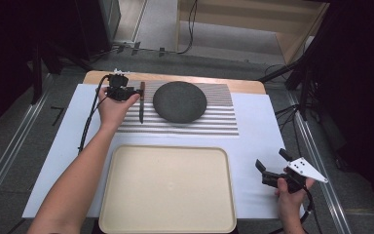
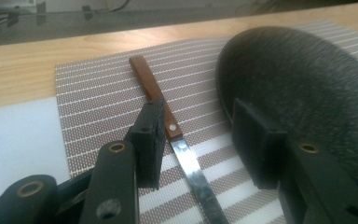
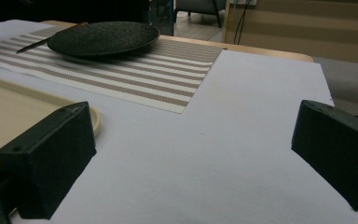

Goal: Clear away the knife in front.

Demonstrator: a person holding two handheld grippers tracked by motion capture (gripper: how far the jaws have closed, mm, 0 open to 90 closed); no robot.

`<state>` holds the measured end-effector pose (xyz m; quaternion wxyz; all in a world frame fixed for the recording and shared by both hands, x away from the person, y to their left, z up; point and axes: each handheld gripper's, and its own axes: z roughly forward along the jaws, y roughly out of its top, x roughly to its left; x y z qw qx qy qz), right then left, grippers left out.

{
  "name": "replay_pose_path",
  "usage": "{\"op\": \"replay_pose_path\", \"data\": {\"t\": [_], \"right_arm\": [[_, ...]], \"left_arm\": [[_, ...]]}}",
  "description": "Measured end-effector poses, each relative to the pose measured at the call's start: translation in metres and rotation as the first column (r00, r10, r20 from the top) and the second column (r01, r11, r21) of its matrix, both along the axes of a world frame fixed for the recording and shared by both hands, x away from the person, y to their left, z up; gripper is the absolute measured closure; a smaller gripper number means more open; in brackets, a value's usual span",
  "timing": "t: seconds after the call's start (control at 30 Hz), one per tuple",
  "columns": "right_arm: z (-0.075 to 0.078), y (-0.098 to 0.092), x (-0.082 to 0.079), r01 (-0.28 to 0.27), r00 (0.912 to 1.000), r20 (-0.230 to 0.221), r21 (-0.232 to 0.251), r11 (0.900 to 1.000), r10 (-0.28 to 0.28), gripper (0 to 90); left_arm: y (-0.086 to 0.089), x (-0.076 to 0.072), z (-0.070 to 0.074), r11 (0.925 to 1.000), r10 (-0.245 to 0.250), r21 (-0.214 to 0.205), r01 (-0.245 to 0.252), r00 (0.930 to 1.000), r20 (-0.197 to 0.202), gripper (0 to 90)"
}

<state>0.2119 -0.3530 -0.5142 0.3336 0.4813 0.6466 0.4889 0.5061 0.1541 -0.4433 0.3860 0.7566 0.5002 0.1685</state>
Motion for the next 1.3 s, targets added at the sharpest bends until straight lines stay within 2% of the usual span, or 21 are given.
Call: {"op": "replay_pose_path", "data": {"t": [0.33,0.43,0.53,0.63,0.93,0.97,1.0,1.13,1.2,1.3], "right_arm": [[0.0,0.0,0.0,0.001,1.0,-0.006,0.005,1.0,-0.001,0.0],[0.0,0.0,0.001,0.0,1.0,-0.008,0.007,1.0,0.0,0.0],[0.0,0.0,0.001,-0.001,1.0,-0.009,0.006,1.0,0.001,0.0],[0.0,-0.001,0.001,-0.002,1.0,-0.007,0.009,1.0,0.002,0.0],[-0.001,-0.001,0.001,0.0,1.0,-0.008,0.008,1.0,0.0,0.0],[-0.001,-0.001,0.001,0.0,1.0,-0.008,0.008,1.0,0.0,0.0],[-0.001,-0.001,0.001,0.001,1.0,-0.009,0.01,0.9999,-0.001,0.0],[-0.001,-0.001,0.002,0.002,1.0,-0.009,0.01,0.9999,-0.002,0.0],[-0.001,-0.001,0.002,0.002,0.9999,-0.01,0.009,1.0,-0.002,0.0],[-0.001,0.0,0.002,0.004,0.9999,-0.012,0.007,1.0,-0.003,0.0]], "left_arm": [[-0.016,0.027,-0.011,0.998,0.036,0.054,-0.032,0.9961,-0.08,57.7],[-0.019,0.034,-0.016,0.9953,0.06,0.083,-0.05,0.9909,-0.12,58.4],[-0.022,0.039,-0.022,0.9934,0.082,0.093,-0.068,0.984,-0.158,61.0],[-0.025,0.043,-0.027,0.99,0.09,0.124,-0.067,0.9785,-0.186,61.3],[-0.032,0.05,-0.036,0.9849,0.115,0.152,-0.083,0.9697,-0.216,65.3],[-0.033,0.05,-0.037,0.9824,0.124,0.164,-0.088,0.9682,-0.218,66.6],[-0.035,0.05,-0.039,0.9764,0.139,0.193,-0.097,0.9663,-0.217,66.9],[-0.036,0.05,-0.04,0.9674,0.15,0.231,-0.103,0.9684,-0.199,73.9],[-0.035,0.051,-0.04,0.9667,0.141,0.239,-0.093,0.9703,-0.196,75.8],[-0.033,0.052,-0.04,0.971,0.134,0.223,-0.087,0.9691,-0.207,76.0]]}}
